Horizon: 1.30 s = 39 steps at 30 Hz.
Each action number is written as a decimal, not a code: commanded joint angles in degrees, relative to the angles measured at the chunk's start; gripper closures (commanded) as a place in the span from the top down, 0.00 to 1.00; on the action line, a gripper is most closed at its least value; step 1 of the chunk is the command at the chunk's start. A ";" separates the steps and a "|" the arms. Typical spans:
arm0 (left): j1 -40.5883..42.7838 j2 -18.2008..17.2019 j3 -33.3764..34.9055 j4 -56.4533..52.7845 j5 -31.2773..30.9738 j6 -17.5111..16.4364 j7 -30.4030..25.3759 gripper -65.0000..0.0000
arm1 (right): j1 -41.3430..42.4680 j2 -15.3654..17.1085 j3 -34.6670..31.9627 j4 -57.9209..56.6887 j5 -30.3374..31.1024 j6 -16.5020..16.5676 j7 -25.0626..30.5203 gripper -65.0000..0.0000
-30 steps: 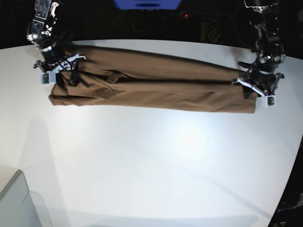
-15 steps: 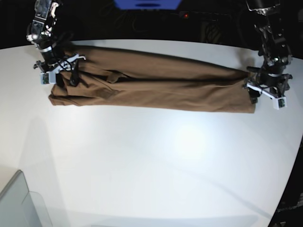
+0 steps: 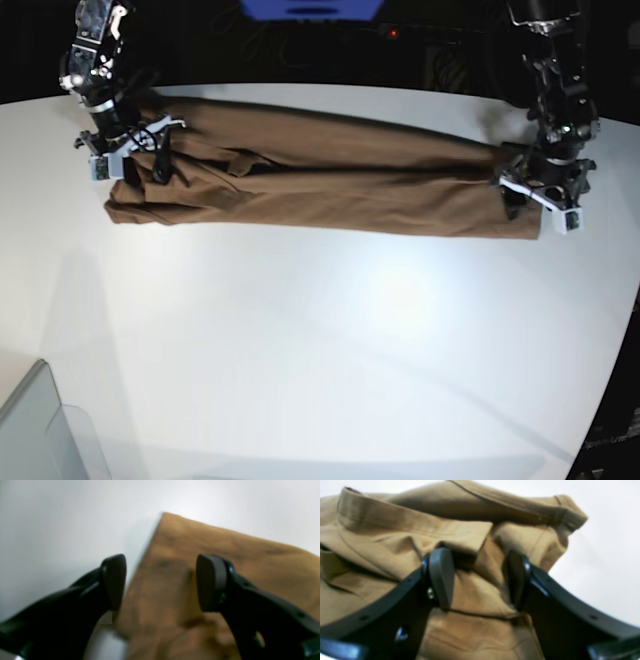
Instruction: Layout the t-shirt on the table in an organized manner, then fold the t-shirt properly
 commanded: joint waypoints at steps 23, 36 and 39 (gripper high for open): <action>-2.92 -0.84 0.78 -10.99 0.38 0.00 -1.38 0.36 | 2.04 0.47 0.03 0.21 -0.28 0.38 -2.97 0.53; -2.83 -0.57 -1.24 1.14 -0.15 0.00 -0.41 0.00 | 2.13 0.29 -0.15 -2.25 -0.28 0.38 -3.06 0.53; -1.95 -0.22 -1.07 10.72 -0.15 0.00 4.16 0.00 | 2.66 0.29 -0.15 -3.83 -0.28 0.38 -2.88 0.53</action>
